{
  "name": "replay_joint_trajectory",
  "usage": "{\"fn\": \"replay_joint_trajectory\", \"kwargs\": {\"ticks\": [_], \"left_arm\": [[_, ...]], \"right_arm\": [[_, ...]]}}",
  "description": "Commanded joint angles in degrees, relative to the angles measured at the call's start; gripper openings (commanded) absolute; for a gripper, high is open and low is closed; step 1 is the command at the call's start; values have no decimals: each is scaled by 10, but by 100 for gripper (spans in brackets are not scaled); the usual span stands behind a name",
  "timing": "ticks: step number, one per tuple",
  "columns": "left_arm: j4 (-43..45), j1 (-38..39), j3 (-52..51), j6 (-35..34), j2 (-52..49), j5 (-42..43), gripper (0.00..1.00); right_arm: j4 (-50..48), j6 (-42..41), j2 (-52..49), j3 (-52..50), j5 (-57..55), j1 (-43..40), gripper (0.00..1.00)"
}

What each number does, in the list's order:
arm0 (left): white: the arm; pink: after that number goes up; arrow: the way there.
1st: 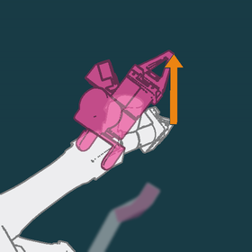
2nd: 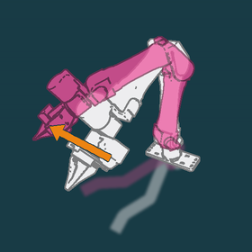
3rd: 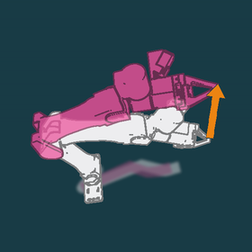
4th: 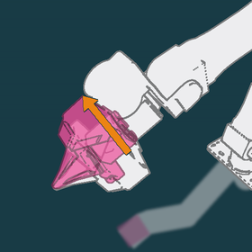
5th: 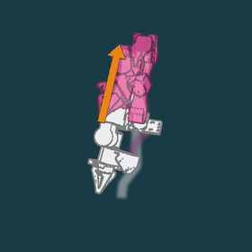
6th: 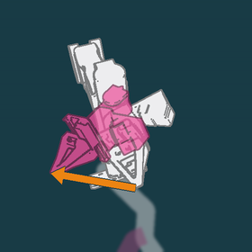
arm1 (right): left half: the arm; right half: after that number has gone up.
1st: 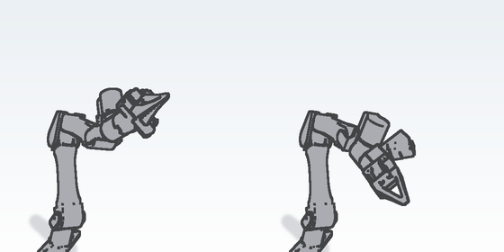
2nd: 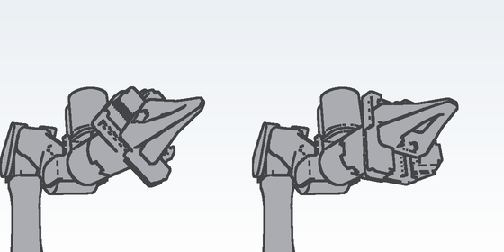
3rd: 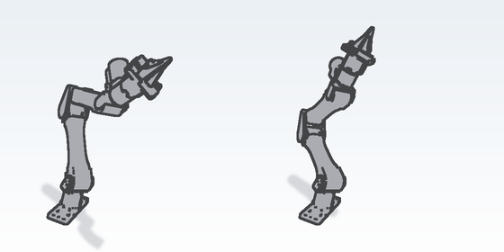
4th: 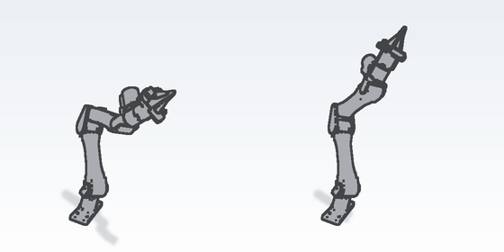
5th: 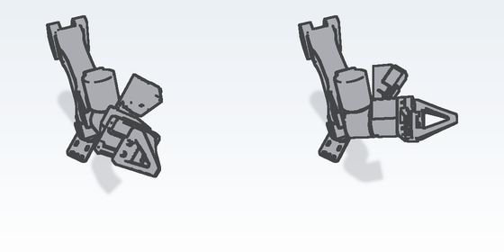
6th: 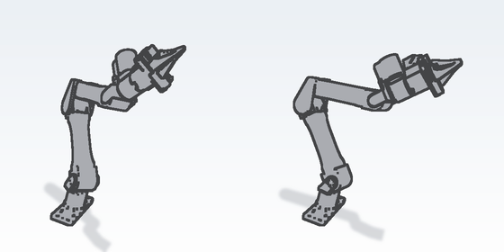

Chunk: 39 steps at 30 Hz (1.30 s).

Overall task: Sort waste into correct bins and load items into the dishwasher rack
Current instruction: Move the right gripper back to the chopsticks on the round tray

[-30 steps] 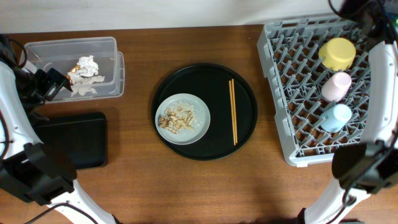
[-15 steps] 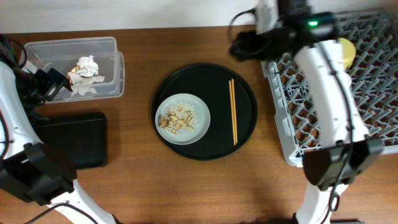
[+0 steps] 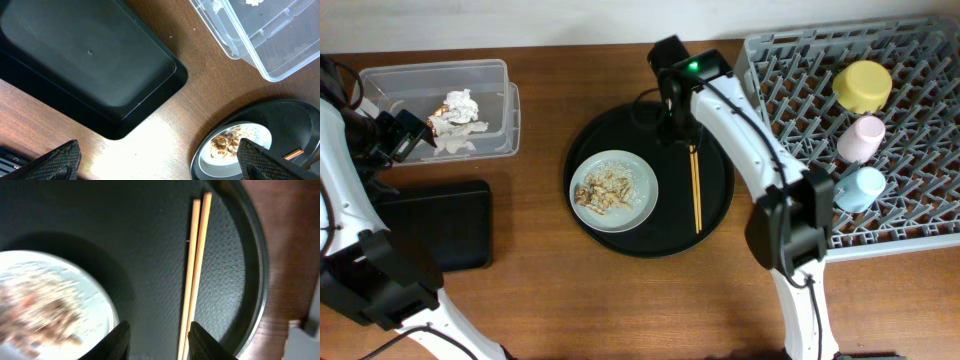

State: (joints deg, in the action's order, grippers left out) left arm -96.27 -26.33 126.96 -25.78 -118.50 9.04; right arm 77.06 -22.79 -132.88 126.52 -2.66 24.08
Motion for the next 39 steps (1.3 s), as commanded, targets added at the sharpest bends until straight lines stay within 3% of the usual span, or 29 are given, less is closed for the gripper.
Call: {"fn": "replay_joint_trajectory", "kwargs": {"ticks": [1,8,19,39], "left_arm": [[0,-1,-2,-5,21,0,99],[0,-1,-2,-5,21,0,99],[0,-1,-2,-5,21,0,99],[0,-1,-2,-5,21,0,99]], "right_arm": [[7,-19,-33,0,-21,2,39],[5,-12,-51,0,-35,2,44],[-3,-13,-90,0,-36,-5,36],[-28,15,-90,-30,12,-26,37]]}}
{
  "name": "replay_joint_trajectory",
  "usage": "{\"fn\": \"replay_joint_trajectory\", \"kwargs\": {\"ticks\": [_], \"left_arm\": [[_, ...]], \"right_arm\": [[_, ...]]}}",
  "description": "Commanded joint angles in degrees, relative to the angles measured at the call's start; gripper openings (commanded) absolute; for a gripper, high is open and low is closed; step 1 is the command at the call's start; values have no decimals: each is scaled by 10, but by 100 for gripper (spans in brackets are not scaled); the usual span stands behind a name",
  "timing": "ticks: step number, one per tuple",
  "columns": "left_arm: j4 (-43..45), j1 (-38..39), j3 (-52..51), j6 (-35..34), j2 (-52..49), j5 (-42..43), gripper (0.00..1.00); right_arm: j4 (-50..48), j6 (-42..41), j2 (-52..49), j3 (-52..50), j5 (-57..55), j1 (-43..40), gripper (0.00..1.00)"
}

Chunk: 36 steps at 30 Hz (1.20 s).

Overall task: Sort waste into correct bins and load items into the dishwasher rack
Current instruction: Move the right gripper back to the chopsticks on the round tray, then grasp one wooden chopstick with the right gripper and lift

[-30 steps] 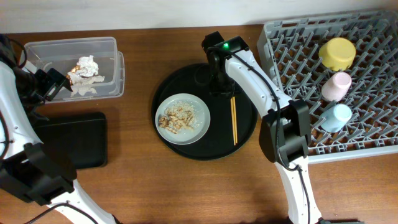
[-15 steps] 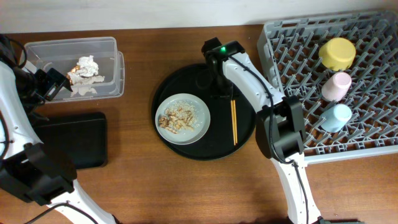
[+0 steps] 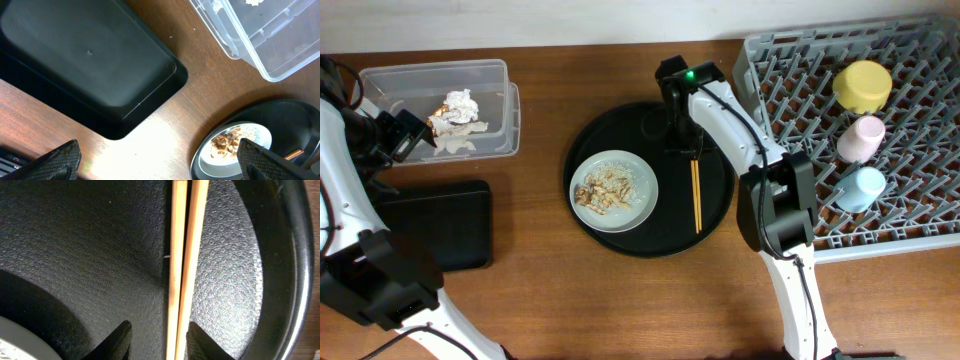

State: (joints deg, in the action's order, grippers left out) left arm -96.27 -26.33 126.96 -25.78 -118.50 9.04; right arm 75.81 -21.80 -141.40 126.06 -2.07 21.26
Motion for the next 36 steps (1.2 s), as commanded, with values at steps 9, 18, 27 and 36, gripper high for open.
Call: {"fn": "replay_joint_trajectory", "kwargs": {"ticks": [9,18,27,36], "left_arm": [[0,-1,-2,-5,21,0,99],[0,-1,-2,-5,21,0,99],[0,-1,-2,-5,21,0,99],[0,-1,-2,-4,21,0,99]], "right_arm": [[-42,5,-5,-50,25,2,37],[-41,5,-5,-51,29,12,36],[-63,5,-5,-78,29,12,34],[-29,7,10,-33,29,11,4]]}}
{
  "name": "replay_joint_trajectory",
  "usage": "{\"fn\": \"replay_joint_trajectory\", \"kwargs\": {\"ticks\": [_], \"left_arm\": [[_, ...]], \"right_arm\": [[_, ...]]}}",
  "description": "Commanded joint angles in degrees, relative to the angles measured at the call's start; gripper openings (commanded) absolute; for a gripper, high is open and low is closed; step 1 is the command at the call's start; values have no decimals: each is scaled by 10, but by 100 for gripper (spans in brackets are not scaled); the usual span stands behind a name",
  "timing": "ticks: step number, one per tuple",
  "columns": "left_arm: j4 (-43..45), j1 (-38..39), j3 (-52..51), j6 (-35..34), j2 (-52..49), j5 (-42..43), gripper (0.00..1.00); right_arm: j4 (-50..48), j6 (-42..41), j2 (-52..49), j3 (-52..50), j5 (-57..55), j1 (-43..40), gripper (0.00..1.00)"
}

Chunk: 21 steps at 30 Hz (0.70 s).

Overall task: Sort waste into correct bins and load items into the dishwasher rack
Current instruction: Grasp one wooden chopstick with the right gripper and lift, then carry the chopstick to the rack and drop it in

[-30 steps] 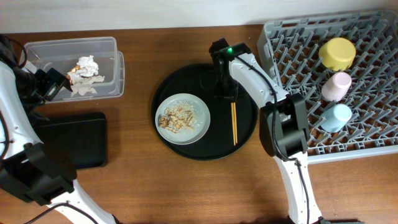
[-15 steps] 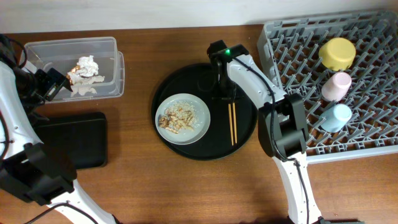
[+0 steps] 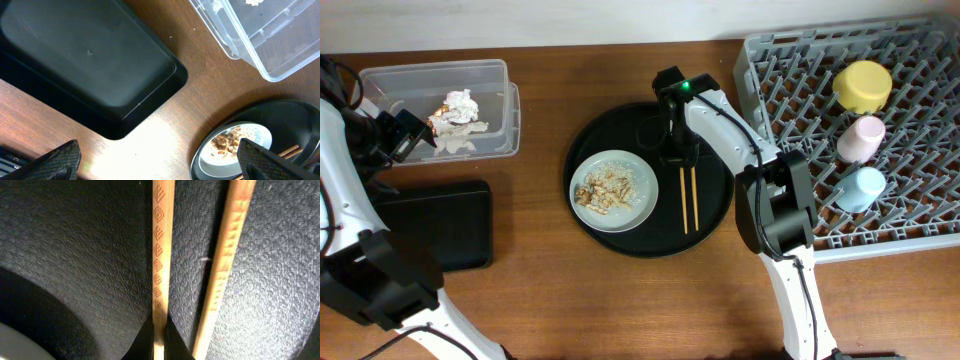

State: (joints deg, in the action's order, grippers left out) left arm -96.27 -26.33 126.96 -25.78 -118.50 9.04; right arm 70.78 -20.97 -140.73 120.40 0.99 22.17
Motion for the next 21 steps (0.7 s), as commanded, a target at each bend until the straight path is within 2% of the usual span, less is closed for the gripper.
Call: {"fn": "replay_joint_trajectory", "kwargs": {"ticks": [1,7,11,15,21], "left_arm": [[0,-1,-2,-5,21,0,99],[0,-1,-2,-5,21,0,99],[0,-1,-2,-5,21,0,99],[0,-1,-2,-5,21,0,99],[0,-1,-2,-5,21,0,99]], "right_arm": [[34,11,9,47,-1,0,4],[155,105,17,254,-42,-38,4],[199,214,17,373,-58,-106,4],[173,279,15,382,-57,-166,4],[136,296,14,364,-55,-223,4]]}}
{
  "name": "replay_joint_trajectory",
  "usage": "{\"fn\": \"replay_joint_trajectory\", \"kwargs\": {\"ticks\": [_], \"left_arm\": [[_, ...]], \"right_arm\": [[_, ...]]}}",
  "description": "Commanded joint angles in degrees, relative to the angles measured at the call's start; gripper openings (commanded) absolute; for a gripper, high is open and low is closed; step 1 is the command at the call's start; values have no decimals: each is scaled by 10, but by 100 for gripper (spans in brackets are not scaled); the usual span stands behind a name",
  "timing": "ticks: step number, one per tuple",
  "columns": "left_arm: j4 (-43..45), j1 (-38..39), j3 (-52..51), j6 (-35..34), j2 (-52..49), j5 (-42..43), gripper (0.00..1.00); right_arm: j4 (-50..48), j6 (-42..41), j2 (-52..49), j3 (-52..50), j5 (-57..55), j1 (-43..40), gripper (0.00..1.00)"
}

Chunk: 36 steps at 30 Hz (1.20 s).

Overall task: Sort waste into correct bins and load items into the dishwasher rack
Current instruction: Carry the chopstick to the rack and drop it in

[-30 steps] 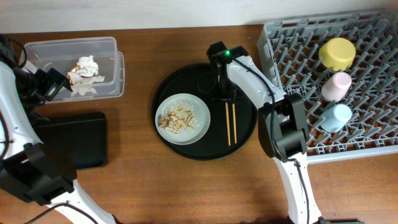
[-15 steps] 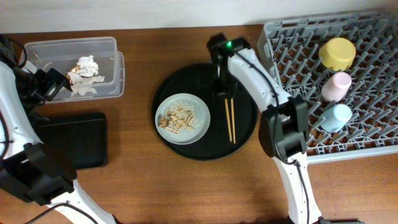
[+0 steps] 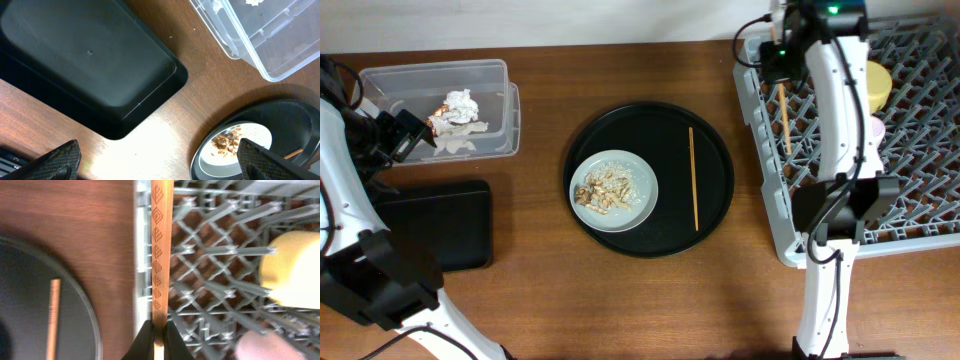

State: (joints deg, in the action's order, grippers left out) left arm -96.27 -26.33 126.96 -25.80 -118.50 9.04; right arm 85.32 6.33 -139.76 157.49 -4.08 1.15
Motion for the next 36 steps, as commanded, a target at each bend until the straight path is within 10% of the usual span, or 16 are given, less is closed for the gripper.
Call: {"fn": "replay_joint_trajectory", "kwargs": {"ticks": [1,12,20,36], "left_arm": [[0,-1,-2,-4,21,0,99],[0,-1,-2,-4,21,0,99],[0,-1,-2,-4,21,0,99],[0,-1,-2,-4,21,0,99]], "right_arm": [[-14,23,4,-7,-4,-17,5],[-27,17,-12,-29,54,-26,7],[-26,-10,-12,-52,59,-26,42],[50,-47,-12,-52,210,66,60]]}}
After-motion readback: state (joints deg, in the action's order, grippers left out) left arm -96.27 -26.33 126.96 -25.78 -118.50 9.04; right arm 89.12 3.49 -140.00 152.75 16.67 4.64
